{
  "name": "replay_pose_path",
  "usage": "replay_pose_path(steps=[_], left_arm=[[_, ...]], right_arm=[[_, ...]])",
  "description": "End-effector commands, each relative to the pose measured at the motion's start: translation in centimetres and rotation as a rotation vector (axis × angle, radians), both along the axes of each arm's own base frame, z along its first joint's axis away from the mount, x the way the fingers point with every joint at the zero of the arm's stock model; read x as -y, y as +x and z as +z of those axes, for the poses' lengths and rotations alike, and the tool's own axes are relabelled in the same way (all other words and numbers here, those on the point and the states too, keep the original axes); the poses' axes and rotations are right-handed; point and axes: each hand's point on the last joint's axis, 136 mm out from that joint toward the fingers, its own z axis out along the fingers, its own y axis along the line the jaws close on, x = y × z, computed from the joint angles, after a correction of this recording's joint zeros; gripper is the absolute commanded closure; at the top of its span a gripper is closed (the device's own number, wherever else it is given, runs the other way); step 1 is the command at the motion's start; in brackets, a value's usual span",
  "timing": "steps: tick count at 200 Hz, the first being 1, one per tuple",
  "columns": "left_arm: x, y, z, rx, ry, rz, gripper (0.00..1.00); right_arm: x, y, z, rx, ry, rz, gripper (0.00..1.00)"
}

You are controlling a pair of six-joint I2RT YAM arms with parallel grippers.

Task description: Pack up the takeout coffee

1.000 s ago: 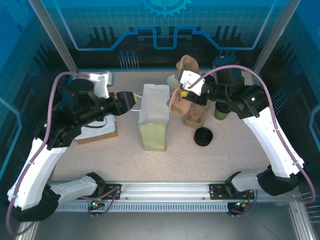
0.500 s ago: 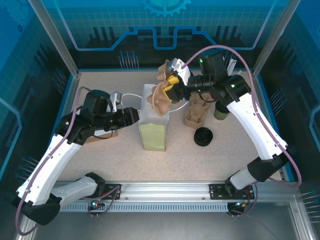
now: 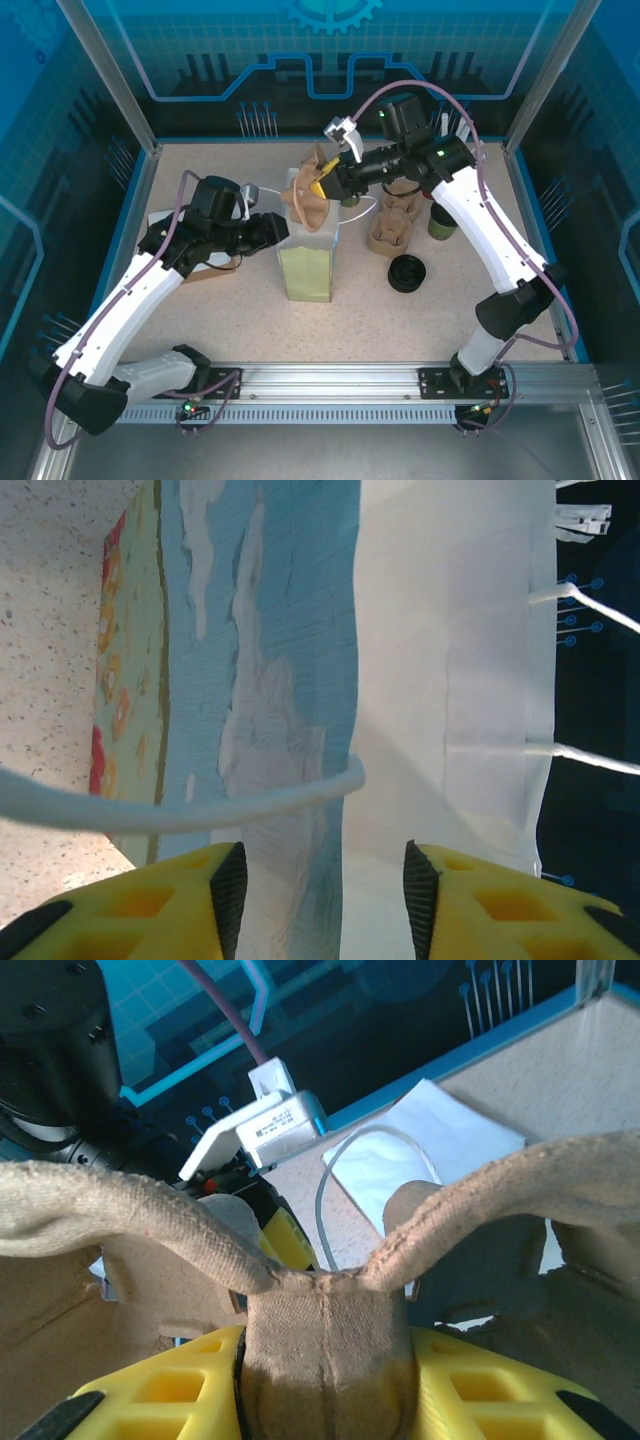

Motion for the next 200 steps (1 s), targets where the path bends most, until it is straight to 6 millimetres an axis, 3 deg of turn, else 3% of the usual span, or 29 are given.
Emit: replay_pose_path(steps=[1,58,122,200], left_arm=[[-0.3,0.4,-0.7,-0.006,0.018,0.013,0.56],[-0.6,0.3,-1.2,-0.015,0.033,0.019,0.58],[-1.0,0.0,-1.9,-0.026,0.066,0.015,0.58],[-1.1,-0.2,-2.6,-0.042,0.073,0.015,0.58]], right_arm=[[-0.1,-0.4,-0.5,-0.089,-0.004,0.027,0.64],[0.1,1.4,-3.9,-0.084,-0.137,-0.001,0.65],[1.7,4.0,-7.3,-0.028,-0.349,-0.073,0.65],[2.4,4.3,-9.5,0.049,-0.520,-0.099,0.65]])
